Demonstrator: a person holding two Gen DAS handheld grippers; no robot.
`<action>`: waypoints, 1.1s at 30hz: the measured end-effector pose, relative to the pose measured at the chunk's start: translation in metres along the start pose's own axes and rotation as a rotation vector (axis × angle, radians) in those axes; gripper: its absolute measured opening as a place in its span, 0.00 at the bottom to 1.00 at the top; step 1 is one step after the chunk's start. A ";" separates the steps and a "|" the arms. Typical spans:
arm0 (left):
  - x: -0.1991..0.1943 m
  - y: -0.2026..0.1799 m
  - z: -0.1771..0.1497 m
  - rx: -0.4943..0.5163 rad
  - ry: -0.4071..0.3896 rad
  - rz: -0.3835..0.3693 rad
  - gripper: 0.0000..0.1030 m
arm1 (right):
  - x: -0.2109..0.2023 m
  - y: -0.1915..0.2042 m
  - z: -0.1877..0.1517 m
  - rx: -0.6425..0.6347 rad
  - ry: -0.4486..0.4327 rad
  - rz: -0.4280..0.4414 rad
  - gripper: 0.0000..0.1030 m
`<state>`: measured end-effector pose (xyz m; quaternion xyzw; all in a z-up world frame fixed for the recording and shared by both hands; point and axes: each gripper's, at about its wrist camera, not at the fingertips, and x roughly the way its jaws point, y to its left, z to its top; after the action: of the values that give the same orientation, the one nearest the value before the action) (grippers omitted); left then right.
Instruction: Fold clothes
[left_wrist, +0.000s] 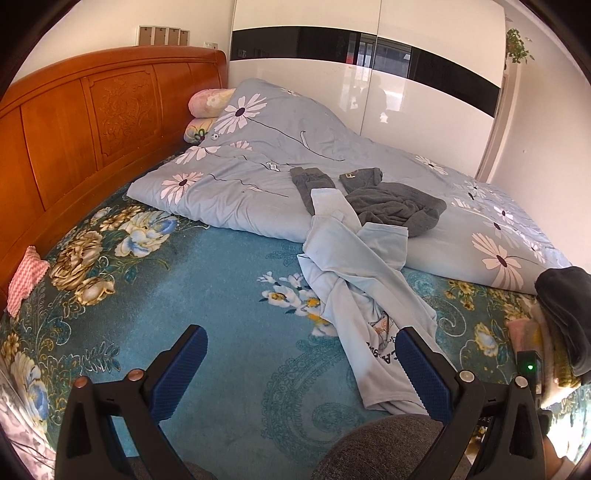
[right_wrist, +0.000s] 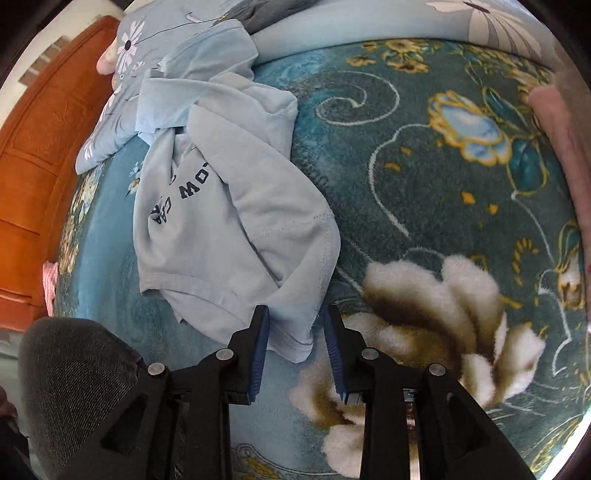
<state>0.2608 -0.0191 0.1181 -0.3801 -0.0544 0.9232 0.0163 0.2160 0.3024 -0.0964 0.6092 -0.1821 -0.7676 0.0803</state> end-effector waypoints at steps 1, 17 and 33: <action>0.000 -0.001 0.000 0.004 0.000 -0.006 1.00 | 0.002 -0.002 0.000 0.017 -0.003 -0.001 0.30; 0.057 -0.061 0.023 0.020 0.243 -0.283 1.00 | -0.084 0.092 -0.015 -0.505 -0.428 -0.089 0.04; 0.131 -0.116 0.017 -0.106 0.622 -0.618 0.70 | -0.072 0.158 -0.046 -0.903 -0.536 -0.227 0.04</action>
<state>0.1541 0.1039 0.0514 -0.6060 -0.2053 0.7127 0.2876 0.2624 0.1740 0.0200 0.3125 0.2190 -0.9022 0.2012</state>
